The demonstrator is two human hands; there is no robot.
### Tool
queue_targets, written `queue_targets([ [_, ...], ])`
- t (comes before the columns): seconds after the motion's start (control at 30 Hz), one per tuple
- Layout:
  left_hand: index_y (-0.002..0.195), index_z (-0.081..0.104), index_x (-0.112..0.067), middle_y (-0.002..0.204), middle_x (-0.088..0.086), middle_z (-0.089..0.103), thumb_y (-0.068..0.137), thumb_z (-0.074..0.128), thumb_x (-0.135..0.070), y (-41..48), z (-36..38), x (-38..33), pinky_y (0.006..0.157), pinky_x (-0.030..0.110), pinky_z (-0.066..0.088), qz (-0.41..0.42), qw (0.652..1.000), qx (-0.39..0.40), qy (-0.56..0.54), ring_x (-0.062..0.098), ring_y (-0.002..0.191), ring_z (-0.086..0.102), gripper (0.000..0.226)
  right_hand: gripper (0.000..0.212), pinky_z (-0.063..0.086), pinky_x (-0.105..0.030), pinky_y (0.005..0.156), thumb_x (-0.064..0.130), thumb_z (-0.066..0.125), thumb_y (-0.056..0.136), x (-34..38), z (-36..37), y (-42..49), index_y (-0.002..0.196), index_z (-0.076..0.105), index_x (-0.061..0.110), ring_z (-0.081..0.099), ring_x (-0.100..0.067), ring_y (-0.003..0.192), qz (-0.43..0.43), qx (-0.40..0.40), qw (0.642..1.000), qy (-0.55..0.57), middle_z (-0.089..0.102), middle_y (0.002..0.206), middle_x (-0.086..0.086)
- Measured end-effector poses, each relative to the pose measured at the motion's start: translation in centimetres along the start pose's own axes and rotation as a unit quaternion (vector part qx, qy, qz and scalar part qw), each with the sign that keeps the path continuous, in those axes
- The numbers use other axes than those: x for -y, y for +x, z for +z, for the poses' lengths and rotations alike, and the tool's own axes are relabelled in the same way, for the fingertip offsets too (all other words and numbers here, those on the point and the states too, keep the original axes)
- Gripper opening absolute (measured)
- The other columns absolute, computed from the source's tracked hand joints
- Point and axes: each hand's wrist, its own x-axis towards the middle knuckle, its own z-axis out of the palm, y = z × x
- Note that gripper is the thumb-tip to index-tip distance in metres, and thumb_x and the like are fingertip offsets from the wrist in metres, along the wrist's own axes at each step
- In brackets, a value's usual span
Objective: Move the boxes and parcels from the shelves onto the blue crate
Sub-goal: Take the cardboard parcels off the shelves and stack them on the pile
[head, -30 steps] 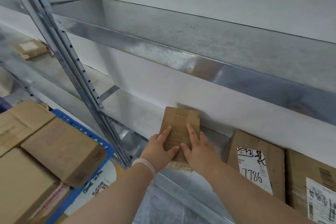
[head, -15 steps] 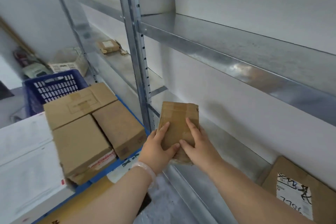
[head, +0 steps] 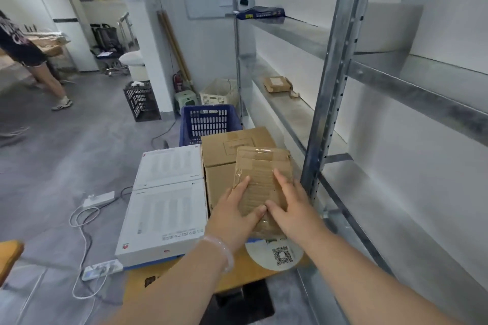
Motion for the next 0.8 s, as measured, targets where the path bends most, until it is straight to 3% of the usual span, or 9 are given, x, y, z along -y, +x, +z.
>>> queue_targets([
  [0.1, 0.148, 0.028, -0.047, 0.135, -0.012, 0.044, 0.085, 0.066, -0.053, 1.4, -2.0, 1.1, 0.104, 0.026, 0.041, -0.005, 1.0, 0.001, -0.008, 0.007, 0.124, 0.045, 0.074, 0.07, 0.031, -0.032, 0.106, 0.045, 0.053, 0.095, 1.9, 1.0, 1.8, 0.15, 0.01, 0.052, 0.025, -0.014, 0.141, -0.006, 0.004, 1.0, -0.021, 0.012, 0.159, 0.01],
  [0.27, 0.149, 0.025, -0.045, 0.148, -0.01, 0.039, 0.084, 0.064, -0.057, 4.9, -5.5, 3.6, 0.112, 0.036, 0.037, -0.011, 1.0, 0.012, -0.022, 0.011, 0.133, 0.04, 0.077, 0.066, 0.026, -0.036, 0.113, 0.045, 0.054, 0.095, 5.1, 3.3, 5.6, 0.149, 0.016, 0.053, 0.02, -0.018, 0.145, 0.019, 0.017, 1.0, 0.005, 0.011, 0.161, 0.005],
  [0.4, 0.151, 0.015, -0.047, 0.152, -0.007, 0.036, 0.083, 0.062, -0.061, 8.4, -7.7, 5.3, 0.113, 0.041, 0.037, -0.015, 0.998, 0.054, -0.036, 0.014, 0.137, 0.039, 0.084, 0.062, 0.033, -0.037, 0.111, 0.045, 0.051, 0.097, 6.7, 5.1, 8.9, 0.148, 0.018, 0.054, 0.03, -0.015, 0.14, 0.038, -0.016, 0.999, 0.027, 0.023, 0.157, 0.007],
  [0.47, 0.152, 0.011, -0.046, 0.149, -0.011, 0.04, 0.083, 0.064, -0.057, 9.9, -8.6, 6.0, 0.112, 0.038, 0.038, -0.017, 0.996, 0.067, -0.051, 0.011, 0.134, 0.042, 0.087, 0.061, 0.035, -0.038, 0.11, 0.042, 0.05, 0.098, 7.2, 6.1, 10.3, 0.149, 0.019, 0.052, 0.032, -0.015, 0.139, 0.052, -0.031, 0.997, 0.045, 0.028, 0.156, 0.007],
  [0.6, 0.149, 0.012, -0.049, 0.124, -0.033, 0.052, 0.09, 0.067, -0.036, 12.1, -9.5, 7.3, 0.098, 0.021, 0.044, -0.018, 0.991, 0.057, -0.118, -0.011, 0.108, 0.052, 0.082, 0.061, 0.036, -0.033, 0.106, 0.037, 0.052, 0.099, 7.5, 7.2, 12.8, 0.151, 0.02, 0.048, 0.037, -0.016, 0.136, 0.082, -0.025, 0.993, 0.079, 0.036, 0.153, 0.006],
  [0.7, 0.151, 0.009, -0.047, 0.117, -0.039, 0.051, 0.092, 0.062, -0.036, 13.6, -9.5, 8.1, 0.102, 0.027, 0.045, -0.02, 0.99, 0.054, -0.125, -0.006, 0.111, 0.054, 0.08, 0.059, 0.033, -0.031, 0.107, 0.038, 0.053, 0.099, 7.5, 7.5, 15.3, 0.15, 0.025, 0.047, 0.034, -0.015, 0.139, 0.094, -0.017, 0.991, 0.098, 0.035, 0.154, 0.009],
  [0.8, 0.153, 0.007, -0.045, 0.119, -0.033, 0.054, 0.093, 0.061, -0.035, 15.7, -9.5, 8.7, 0.104, 0.033, 0.046, -0.031, 0.99, 0.045, -0.129, 0.0, 0.115, 0.056, 0.081, 0.055, 0.029, -0.028, 0.108, 0.039, 0.052, 0.099, 7.3, 8.1, 18.0, 0.149, 0.03, 0.046, 0.031, -0.011, 0.141, 0.09, -0.002, 0.991, 0.095, 0.033, 0.155, 0.013],
])
